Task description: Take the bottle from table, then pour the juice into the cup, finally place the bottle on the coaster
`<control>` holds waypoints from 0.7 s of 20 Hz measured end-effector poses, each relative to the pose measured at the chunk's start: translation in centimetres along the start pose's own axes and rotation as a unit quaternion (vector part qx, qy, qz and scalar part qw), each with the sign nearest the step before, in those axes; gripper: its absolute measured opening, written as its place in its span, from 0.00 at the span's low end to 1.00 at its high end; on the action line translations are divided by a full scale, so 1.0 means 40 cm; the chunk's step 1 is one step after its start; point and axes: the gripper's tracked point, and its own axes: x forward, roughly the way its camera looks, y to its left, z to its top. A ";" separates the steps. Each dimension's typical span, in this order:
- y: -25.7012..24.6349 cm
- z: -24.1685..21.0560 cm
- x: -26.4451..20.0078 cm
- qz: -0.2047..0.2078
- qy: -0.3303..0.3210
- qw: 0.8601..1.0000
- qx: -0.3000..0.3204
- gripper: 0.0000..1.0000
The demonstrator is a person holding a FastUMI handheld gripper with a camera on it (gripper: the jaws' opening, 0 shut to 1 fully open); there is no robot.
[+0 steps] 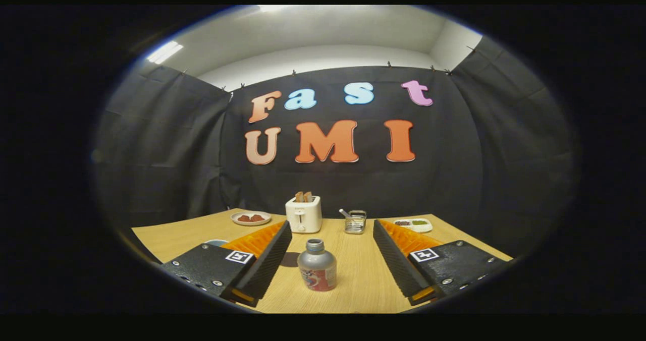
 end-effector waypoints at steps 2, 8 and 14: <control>0.003 -0.056 0.014 0.004 0.016 1.000 0.006 0.97; 0.020 -0.173 0.045 0.017 0.048 0.999 0.008 0.97; 0.039 -0.278 0.079 0.026 0.086 0.996 0.019 0.97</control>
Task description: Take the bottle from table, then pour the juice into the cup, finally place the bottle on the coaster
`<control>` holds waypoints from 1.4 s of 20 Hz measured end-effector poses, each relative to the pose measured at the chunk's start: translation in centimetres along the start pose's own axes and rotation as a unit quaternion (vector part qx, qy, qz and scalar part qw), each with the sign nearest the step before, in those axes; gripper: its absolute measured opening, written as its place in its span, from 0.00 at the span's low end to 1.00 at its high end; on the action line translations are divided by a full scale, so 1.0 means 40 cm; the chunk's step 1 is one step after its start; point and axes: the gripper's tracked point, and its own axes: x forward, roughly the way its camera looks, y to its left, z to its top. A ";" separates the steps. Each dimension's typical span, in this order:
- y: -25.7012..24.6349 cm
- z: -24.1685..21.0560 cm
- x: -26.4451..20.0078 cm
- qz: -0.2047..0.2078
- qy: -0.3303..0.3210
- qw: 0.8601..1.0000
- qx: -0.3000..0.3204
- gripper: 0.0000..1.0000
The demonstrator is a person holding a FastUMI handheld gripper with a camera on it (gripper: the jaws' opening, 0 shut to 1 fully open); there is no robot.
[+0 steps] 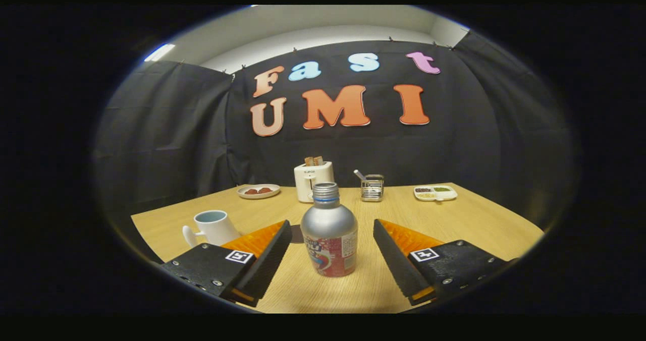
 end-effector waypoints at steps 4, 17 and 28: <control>0.013 -0.037 0.030 0.005 0.014 1.000 0.008 0.97; -0.001 -0.106 0.086 -0.024 0.050 0.998 0.000 0.79; 0.071 -0.012 0.105 -0.048 0.045 0.981 -0.180 0.77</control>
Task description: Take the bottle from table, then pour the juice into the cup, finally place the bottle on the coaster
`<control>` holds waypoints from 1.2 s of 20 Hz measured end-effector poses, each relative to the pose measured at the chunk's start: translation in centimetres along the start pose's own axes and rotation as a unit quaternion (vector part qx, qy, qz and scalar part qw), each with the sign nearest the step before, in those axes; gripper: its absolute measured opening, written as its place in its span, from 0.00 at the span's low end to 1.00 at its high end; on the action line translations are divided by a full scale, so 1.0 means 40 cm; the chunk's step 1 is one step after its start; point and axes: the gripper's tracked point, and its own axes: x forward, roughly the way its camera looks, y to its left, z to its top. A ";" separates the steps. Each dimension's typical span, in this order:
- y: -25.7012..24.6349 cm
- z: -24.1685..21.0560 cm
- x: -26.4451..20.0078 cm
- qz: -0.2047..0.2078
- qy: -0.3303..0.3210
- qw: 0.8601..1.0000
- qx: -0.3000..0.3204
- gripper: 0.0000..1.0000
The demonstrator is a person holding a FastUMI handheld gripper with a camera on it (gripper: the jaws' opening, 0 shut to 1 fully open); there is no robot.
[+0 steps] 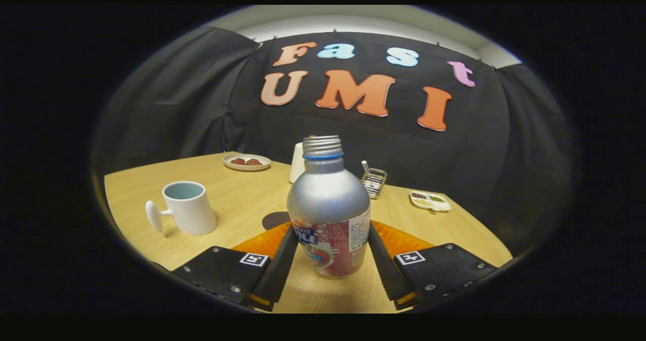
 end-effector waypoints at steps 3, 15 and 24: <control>0.015 0.027 0.001 -0.018 -0.009 0.997 -0.079 0.77; 0.104 0.111 0.024 -0.052 -0.048 0.938 -0.340 0.76; 0.151 0.146 0.020 -0.066 -0.067 0.884 -0.459 0.76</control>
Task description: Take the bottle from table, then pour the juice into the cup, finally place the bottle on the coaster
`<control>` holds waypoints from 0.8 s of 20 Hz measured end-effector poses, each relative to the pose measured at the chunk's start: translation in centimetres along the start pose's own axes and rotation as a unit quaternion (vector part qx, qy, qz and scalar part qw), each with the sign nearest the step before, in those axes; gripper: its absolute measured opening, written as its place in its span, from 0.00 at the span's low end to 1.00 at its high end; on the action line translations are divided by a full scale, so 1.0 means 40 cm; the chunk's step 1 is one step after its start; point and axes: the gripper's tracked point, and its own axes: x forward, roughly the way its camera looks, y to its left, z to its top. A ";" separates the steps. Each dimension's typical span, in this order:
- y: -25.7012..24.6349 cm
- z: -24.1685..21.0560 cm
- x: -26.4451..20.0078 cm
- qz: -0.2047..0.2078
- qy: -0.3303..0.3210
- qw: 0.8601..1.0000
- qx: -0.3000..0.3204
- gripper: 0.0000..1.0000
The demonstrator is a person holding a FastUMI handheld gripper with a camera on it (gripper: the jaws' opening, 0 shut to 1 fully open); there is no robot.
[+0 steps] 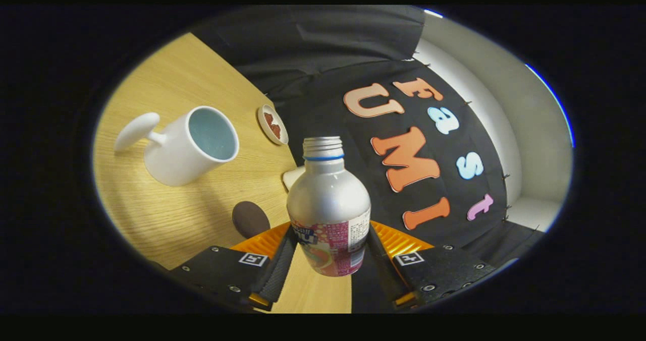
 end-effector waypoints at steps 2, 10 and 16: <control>0.000 0.013 0.006 -0.002 -0.006 1.000 -0.028 0.76; -0.001 0.040 0.026 -0.012 -0.026 0.992 -0.121 0.76; 0.006 0.047 0.025 -0.014 -0.037 0.985 -0.165 0.76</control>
